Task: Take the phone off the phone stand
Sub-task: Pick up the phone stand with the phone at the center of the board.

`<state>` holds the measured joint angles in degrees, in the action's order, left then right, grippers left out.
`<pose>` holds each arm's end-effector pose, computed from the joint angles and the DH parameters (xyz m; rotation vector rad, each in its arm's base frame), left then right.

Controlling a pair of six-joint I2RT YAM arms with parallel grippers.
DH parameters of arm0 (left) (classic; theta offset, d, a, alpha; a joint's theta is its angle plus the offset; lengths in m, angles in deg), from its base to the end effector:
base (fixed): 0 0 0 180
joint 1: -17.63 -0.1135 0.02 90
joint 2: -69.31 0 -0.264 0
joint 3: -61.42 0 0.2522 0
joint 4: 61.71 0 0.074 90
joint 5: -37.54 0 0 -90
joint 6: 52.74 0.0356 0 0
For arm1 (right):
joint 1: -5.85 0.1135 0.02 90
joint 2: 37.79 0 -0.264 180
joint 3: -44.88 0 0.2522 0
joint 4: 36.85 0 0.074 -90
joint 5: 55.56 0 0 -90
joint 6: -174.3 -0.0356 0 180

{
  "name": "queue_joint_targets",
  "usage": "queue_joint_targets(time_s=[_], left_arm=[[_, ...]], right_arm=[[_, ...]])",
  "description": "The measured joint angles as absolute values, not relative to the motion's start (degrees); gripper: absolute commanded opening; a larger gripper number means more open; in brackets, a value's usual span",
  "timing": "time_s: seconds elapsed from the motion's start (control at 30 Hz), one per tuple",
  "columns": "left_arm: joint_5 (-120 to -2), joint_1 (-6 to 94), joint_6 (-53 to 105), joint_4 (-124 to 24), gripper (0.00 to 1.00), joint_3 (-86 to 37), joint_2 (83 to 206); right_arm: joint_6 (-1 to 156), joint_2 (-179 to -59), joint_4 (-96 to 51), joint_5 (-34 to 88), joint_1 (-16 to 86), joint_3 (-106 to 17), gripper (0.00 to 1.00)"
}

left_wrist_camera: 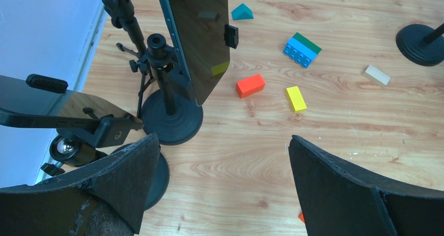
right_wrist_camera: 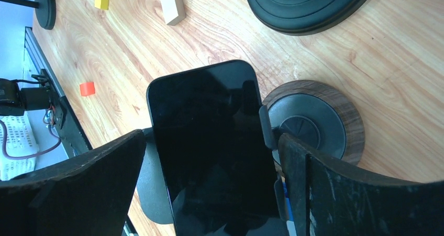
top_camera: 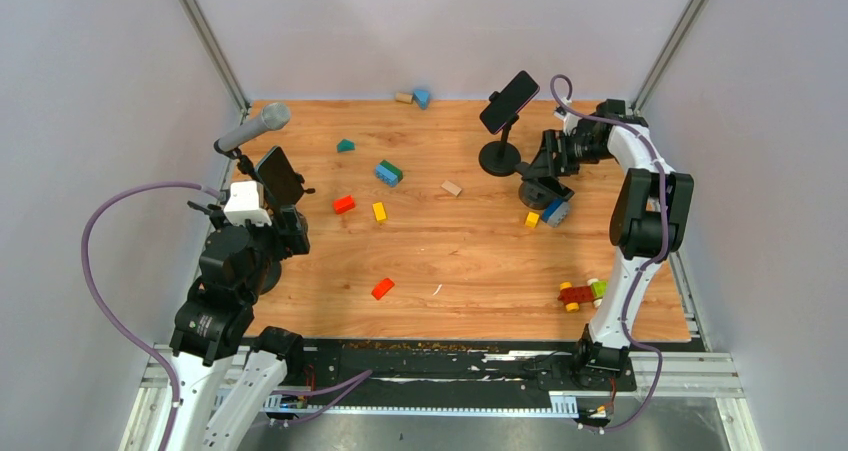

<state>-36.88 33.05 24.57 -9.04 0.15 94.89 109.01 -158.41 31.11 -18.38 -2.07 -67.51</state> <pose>0.0896 -0.0148 0.3430 -0.1430 1.8513 -0.0869 0.4267 -0.0307 0.2118 -0.5034 2.4018 1.0842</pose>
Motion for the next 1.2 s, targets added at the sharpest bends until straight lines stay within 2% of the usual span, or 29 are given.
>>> queue_joint_targets(time_s=[1.2], left_arm=[[-36.9, 33.4, 24.5, -9.0, 1.00, 0.2, 94.9]], right_arm=[[113.0, -155.5, 31.1, -13.0, 0.4, -67.1, 1.00]])
